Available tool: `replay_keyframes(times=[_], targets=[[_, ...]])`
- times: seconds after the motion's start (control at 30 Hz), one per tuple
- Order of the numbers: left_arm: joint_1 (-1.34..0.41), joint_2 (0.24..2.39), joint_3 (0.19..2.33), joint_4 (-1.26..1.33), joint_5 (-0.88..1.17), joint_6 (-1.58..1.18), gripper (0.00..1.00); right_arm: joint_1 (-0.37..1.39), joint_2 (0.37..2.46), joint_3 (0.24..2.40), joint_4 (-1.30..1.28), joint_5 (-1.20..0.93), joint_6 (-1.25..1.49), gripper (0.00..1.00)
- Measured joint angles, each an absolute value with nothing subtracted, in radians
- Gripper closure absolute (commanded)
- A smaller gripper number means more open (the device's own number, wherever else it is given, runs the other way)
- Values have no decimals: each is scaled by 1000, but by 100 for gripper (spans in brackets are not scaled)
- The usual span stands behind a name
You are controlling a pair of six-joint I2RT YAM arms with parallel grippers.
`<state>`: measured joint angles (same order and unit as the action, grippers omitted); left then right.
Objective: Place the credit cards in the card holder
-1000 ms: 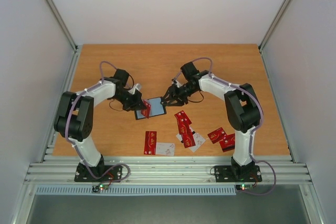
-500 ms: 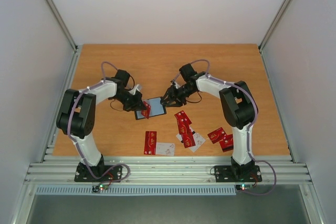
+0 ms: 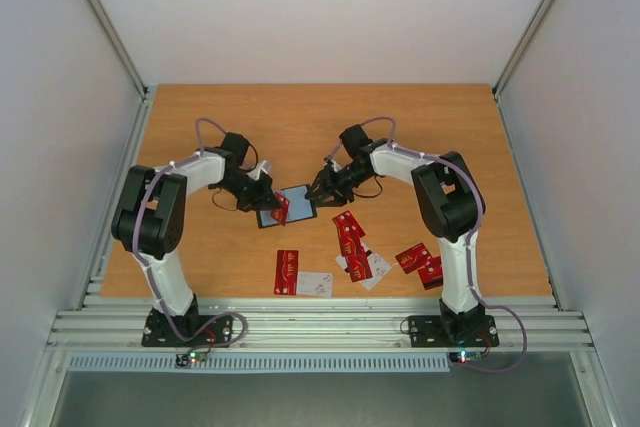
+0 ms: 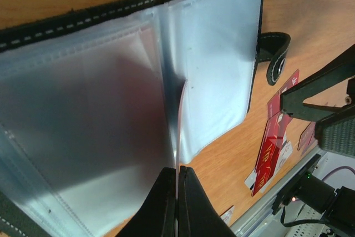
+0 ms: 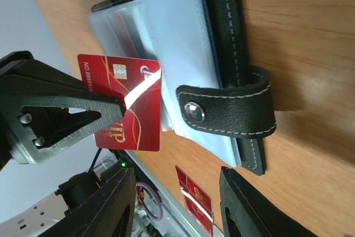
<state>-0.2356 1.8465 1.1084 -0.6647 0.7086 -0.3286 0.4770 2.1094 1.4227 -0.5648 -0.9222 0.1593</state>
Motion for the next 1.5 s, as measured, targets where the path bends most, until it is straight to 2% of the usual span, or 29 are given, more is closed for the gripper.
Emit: replay_keyframes(times=[1.5], targets=[[-235, 1899, 1180, -675, 673, -325, 100, 477, 2199, 1469, -585, -931, 129, 58]])
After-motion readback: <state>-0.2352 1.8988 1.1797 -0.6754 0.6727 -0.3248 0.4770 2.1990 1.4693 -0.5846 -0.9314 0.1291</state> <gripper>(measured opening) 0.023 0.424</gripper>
